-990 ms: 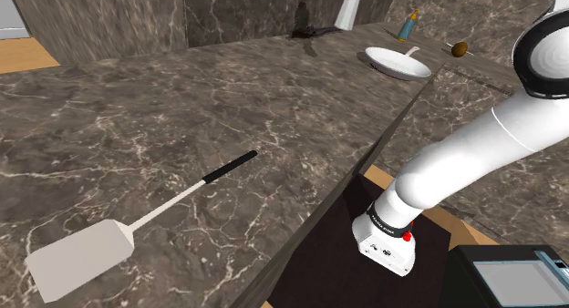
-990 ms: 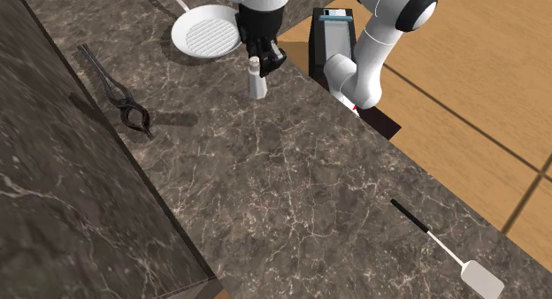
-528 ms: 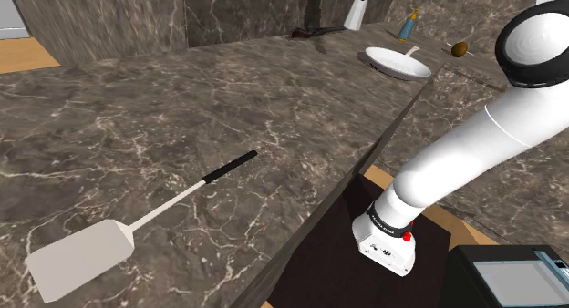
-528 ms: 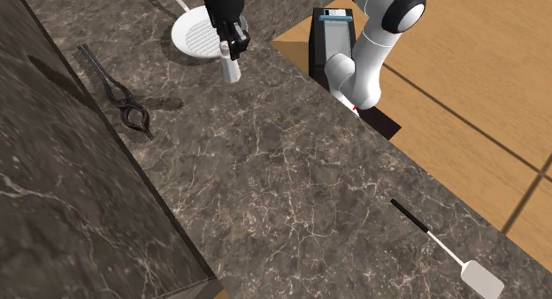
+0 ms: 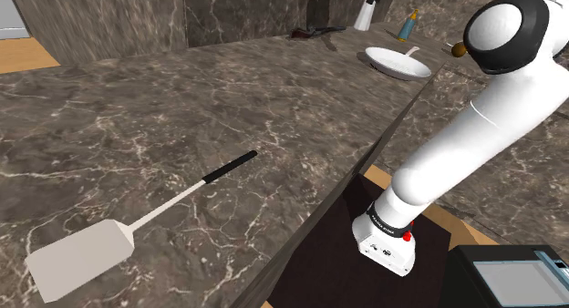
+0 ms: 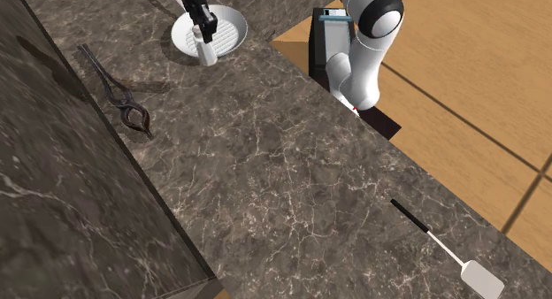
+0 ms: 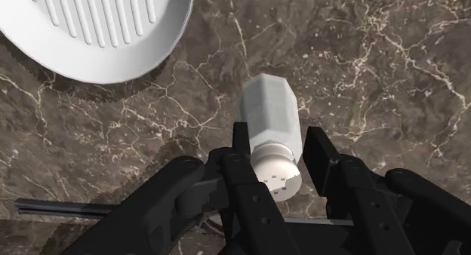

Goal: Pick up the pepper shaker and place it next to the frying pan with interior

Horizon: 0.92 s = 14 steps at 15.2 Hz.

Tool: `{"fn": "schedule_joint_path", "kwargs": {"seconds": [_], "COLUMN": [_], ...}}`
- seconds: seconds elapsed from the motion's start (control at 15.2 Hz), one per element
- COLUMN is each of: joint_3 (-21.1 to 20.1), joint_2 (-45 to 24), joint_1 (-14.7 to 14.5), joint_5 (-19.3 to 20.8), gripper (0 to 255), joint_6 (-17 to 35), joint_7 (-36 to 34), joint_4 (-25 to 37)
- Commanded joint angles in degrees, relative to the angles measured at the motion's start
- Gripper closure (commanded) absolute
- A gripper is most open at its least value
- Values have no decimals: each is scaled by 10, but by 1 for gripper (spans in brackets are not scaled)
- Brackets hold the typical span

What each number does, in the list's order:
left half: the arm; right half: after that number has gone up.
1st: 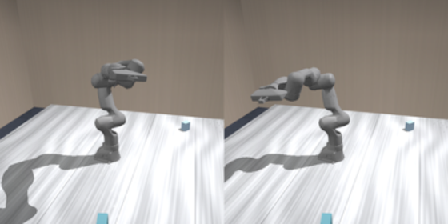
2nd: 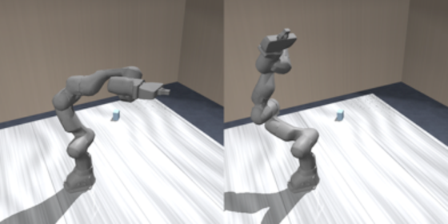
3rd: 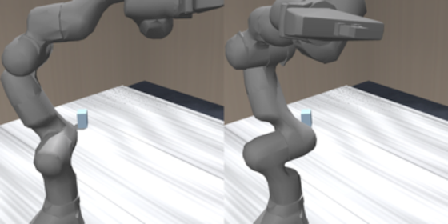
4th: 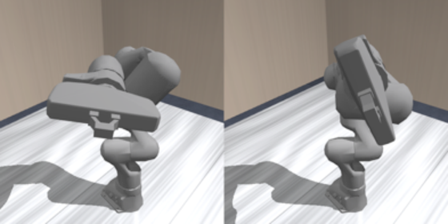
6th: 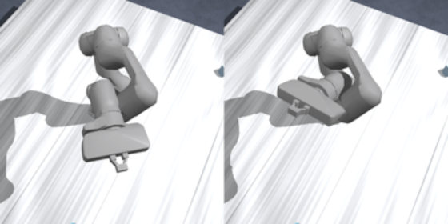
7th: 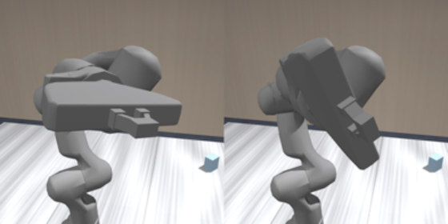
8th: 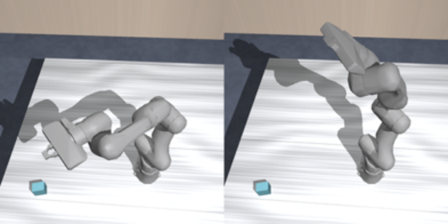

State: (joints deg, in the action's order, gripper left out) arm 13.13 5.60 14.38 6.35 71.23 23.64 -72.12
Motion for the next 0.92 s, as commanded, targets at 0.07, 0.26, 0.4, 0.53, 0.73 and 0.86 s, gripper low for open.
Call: {"fn": "schedule_joint_path", "kwargs": {"seconds": [0.07, 0.26, 0.4, 0.53, 0.73, 0.86], "joint_3": [30, 56, 72, 76, 73, 71], "joint_2": [-52, -109, -156, -174, -140, -123], "joint_1": [23, 52, 78, 92, 80, 74], "joint_5": [-16, -40, -63, -72, -58, -51], "gripper": [255, 255, 255, 255, 255, 255], "joint_6": [-1, -6, -16, -10, 31, 55], "joint_7": [48, 94, 124, 137, 129, 124], "joint_4": [56, 119, 175, 186, 113, 72]}}
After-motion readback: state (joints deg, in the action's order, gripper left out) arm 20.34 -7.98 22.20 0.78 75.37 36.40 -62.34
